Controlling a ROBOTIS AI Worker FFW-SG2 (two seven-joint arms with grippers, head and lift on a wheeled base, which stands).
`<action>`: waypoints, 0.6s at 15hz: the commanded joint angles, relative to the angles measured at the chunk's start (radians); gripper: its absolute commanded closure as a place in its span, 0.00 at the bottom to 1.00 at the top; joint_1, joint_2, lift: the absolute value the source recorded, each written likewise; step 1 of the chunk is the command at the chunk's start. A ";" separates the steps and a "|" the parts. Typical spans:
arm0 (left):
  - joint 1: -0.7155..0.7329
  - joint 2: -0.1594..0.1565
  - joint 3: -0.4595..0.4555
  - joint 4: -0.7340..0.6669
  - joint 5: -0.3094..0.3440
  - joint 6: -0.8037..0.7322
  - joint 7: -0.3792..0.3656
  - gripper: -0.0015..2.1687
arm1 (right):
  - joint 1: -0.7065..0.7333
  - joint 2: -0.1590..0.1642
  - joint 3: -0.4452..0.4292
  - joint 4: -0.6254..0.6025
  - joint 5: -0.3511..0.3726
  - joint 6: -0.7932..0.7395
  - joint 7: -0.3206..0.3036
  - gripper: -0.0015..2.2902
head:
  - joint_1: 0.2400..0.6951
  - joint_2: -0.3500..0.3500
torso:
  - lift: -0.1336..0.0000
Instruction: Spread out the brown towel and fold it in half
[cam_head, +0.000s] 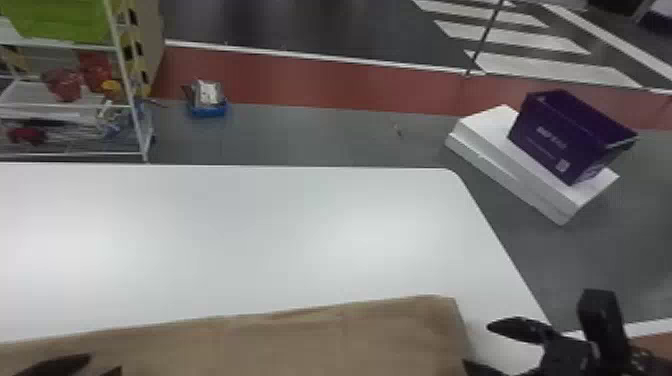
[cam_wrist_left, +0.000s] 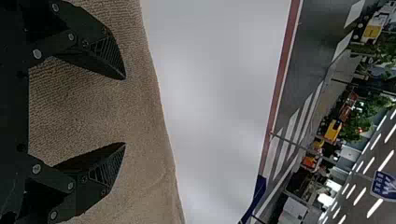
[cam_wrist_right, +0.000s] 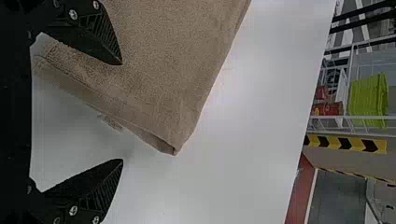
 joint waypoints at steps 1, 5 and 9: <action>0.002 0.000 0.001 0.003 0.000 -0.003 0.000 0.21 | -0.021 0.002 0.021 0.018 0.006 0.020 0.000 0.09 | 1.00 0.15 | 0.07; 0.003 0.002 0.005 0.002 0.000 -0.003 0.000 0.21 | -0.056 0.000 0.089 0.020 0.040 0.103 0.019 0.36 | 1.00 0.20 | 0.07; 0.006 0.002 0.018 -0.001 0.002 -0.003 -0.003 0.21 | -0.069 -0.005 0.077 -0.003 0.017 0.180 0.072 0.84 | 1.00 0.24 | 0.07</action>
